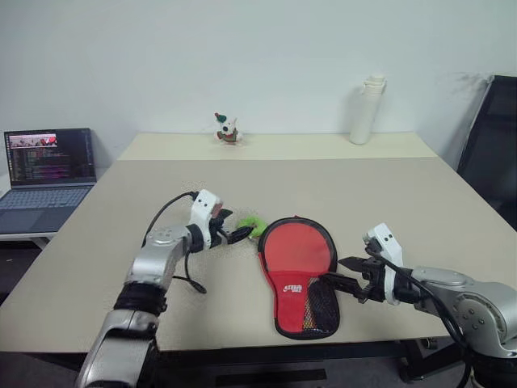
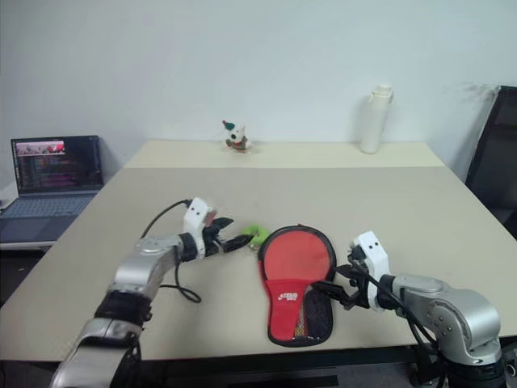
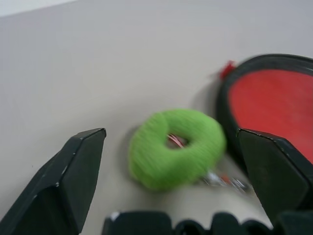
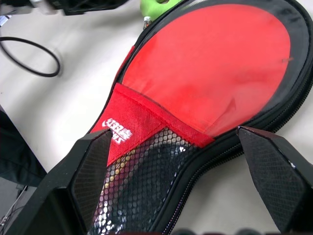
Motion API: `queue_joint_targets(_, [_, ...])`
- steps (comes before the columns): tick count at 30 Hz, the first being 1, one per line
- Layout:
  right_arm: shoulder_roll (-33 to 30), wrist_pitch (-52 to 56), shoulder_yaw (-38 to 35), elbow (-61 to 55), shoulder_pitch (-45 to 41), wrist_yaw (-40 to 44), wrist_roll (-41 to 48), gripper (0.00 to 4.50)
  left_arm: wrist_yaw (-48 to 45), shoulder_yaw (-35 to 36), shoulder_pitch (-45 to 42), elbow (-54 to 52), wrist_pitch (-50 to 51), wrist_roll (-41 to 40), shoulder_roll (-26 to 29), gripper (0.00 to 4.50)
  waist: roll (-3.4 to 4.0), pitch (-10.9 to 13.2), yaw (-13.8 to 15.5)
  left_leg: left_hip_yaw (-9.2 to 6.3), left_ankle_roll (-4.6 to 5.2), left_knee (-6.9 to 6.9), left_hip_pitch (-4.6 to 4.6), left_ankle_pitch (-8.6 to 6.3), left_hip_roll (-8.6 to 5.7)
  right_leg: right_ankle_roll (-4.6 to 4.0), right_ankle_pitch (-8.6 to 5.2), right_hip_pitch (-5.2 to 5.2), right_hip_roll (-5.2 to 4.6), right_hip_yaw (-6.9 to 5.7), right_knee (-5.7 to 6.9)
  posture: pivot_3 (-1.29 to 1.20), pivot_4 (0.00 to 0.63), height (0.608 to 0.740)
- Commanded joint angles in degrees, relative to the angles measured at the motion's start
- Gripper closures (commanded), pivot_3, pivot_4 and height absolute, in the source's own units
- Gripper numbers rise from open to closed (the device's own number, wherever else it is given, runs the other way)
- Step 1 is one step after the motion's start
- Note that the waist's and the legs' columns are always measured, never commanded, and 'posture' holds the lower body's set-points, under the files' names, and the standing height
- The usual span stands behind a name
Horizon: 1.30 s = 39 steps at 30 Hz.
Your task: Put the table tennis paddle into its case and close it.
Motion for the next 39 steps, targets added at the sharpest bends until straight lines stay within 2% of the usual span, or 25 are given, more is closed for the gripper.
queue_joint_targets(1, [0.29,-1.44,-0.32,-0.59,-0.88,-0.73,0.83,0.0,-0.12,0.07,-4.9,7.62,-1.78,1.56,-1.22,0.04,0.0,0.0,-0.05,0.0,0.0,0.0,-0.01,0.0,-0.01,0.0,0.0,-0.01,0.0,0.0,-0.01,0.0,0.15,0.74])
queue_joint_targets(5, [0.77,-1.65,-0.34,-1.01,-0.92,-1.88,1.19,0.0,-0.55,-1.07,-9.24,19.03,-3.35,4.43,-3.28,0.04,0.0,0.0,-0.07,-0.01,0.0,0.0,-0.01,0.0,-0.04,0.0,0.0,-0.01,-0.01,-0.03,-0.01,0.0,0.15,0.74])
queue_joint_targets(12, [0.2,-5.04,0.53,-1.84,-2.57,-2.72,0.39,0.0,-2.97,-1.67,-8.89,22.09,-5.52,6.59,-4.52,0.04,-0.01,-0.01,0.02,-0.03,0.0,0.01,0.01,0.0,-0.1,0.01,0.0,0.04,-0.09,-0.05,0.03,0.0,0.15,0.74])
queue_joint_targets(15, [0.27,-6.62,0.89,-1.42,-3.83,-2.77,0.5,0.0,-3.31,-1.38,-8.44,21.62,-5.44,6.56,-4.54,0.94,-0.01,-0.01,0.02,-0.03,0.0,0.02,0.02,0.0,-0.13,0.02,0.0,0.04,-0.13,-0.05,0.04,0.0,0.15,0.74])
queue_joint_targets(18, [1.74,-12.4,3.35,1.1,-7.84,-2.19,-1.43,0.0,-4.2,-1.01,-7.0,19.55,-4.73,6.04,-4.3,2.07,-0.01,-0.01,-0.15,-0.03,0.0,0.01,0.03,0.0,-0.13,0.02,0.0,0.05,-0.13,-0.04,0.04,0.0,0.15,0.74])
queue_joint_targets(22, [7.09,-18.56,10.22,8.74,-14.08,-3.19,-5.81,0.0,-4.33,-0.56,-4.86,16.23,-3.58,5.84,-3.89,3.49,0.0,-0.03,-0.32,-0.04,0.01,0.01,0.14,0.01,-0.11,0.02,0.01,0.09,-0.11,-0.05,0.14,0.0,0.15,0.74])
queue_joint_targets(25, [8.77,-22.53,15.81,14.05,-15.35,-2.18,-10.1,0.0,-4.48,-0.39,-3.4,13.52,-2.35,5.74,-3.64,4.44,-0.01,-0.05,-0.21,-0.06,0.01,0.0,0.16,0.01,-0.07,0.01,0.01,0.1,-0.08,-0.06,0.15,0.0,0.15,0.74])
queue_joint_targets(32, [13.84,-28.76,23.99,24.56,-14.17,-3.69,-18.08,0.0,-3.9,0.06,-1.05,8.12,0.34,5.46,-3.2,4.48,0.0,-0.05,-0.39,-0.11,0.01,0.01,0.11,0.01,-0.07,0.01,0.01,0.03,-0.14,0.05,0.11,0.0,0.15,0.74])
queue_joint_targets(36, [11.91,-36.21,28.65,30.6,-12.28,-5.31,-27.44,0.0,-3.51,-0.13,-0.2,6.08,1.3,5.69,-3.11,4.48,0.0,-0.05,-0.32,-0.16,0.0,0.01,0.1,0.01,-0.08,0.0,0.01,0.03,-0.15,0.0,0.12,0.0,0.15,0.74])
queue_joint_targets(39, [11.79,-37.57,28.77,31.01,-10.48,-4.73,-28.95,0.0,-3.2,-0.24,-0.59,6.2,1.05,6.23,-2.58,4.48,-0.06,-0.09,-0.36,-0.15,0.0,0.02,0.15,0.01,-0.12,0.01,0.01,0.06,-0.2,0.05,0.12,0.0,0.15,0.74])
